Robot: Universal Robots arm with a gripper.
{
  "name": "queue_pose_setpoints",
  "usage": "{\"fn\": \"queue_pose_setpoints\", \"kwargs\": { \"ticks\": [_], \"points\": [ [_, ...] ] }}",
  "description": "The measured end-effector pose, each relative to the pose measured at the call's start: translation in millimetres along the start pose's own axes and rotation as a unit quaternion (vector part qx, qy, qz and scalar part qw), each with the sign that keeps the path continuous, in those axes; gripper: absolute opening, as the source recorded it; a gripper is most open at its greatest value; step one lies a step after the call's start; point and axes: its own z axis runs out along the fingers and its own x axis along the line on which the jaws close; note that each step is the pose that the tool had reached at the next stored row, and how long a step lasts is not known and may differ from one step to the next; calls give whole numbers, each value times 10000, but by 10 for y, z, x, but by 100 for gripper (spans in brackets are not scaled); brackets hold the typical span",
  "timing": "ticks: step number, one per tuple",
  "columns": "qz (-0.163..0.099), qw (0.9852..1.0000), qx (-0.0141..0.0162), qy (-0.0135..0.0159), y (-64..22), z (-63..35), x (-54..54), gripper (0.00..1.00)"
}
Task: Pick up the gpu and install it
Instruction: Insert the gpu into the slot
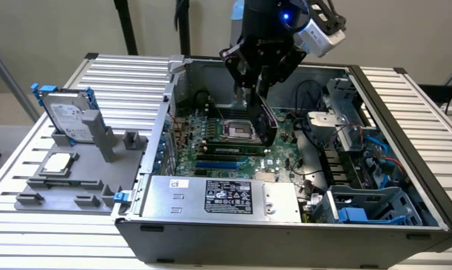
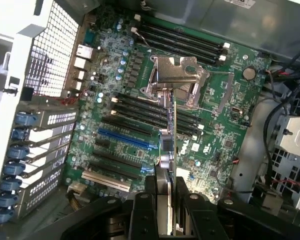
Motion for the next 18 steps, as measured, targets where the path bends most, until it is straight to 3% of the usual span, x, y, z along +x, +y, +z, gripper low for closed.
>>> {"fn": "queue_pose_setpoints", "kwargs": {
  "ticks": [5,9,13,18],
  "points": [
    [-446,9990,6,-14,1,16,0,27],
    [-814,9967,11,-26,1,30,0,27],
    [-1171,9931,16,-37,2,48,-1,27],
    [-1622,9867,23,-51,2,71,-1,27]
  ]
}}
